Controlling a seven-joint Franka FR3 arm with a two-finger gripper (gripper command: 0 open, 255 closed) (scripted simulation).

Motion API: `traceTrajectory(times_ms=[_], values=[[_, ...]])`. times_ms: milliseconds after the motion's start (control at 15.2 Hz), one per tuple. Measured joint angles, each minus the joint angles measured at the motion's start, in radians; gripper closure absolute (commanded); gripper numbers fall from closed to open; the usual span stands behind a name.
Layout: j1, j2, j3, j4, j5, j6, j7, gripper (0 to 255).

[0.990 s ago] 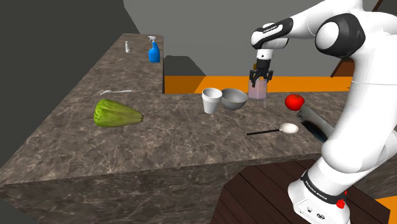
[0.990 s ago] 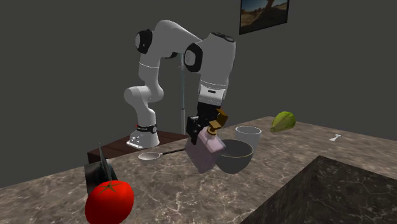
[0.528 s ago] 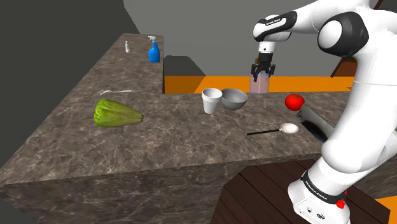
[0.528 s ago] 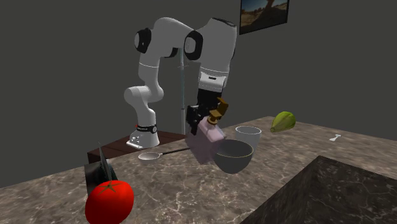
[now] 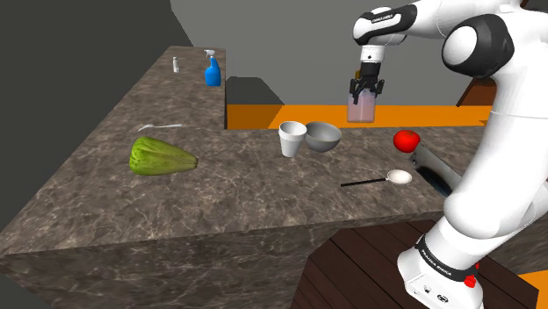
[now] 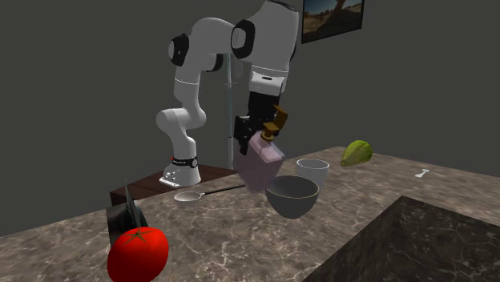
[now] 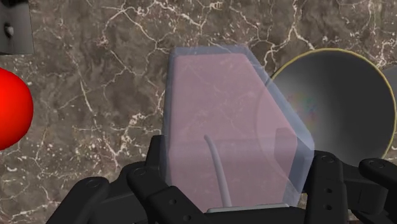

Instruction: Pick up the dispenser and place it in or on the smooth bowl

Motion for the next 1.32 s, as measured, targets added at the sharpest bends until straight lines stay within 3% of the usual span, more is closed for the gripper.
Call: traceTrajectory(times_ms=[462,792,1188,1320], values=[[0.004,0.002,0.003,0.086,0.002,-0.084,0.013,255],[0.056,0.051,0.038,0.159,0.024,-0.108,0.101,255],[0.112,0.166,0.079,0.331,0.056,-0.161,0.208,255],[0.119,0.172,0.082,0.326,0.058,-0.149,0.218,255]])
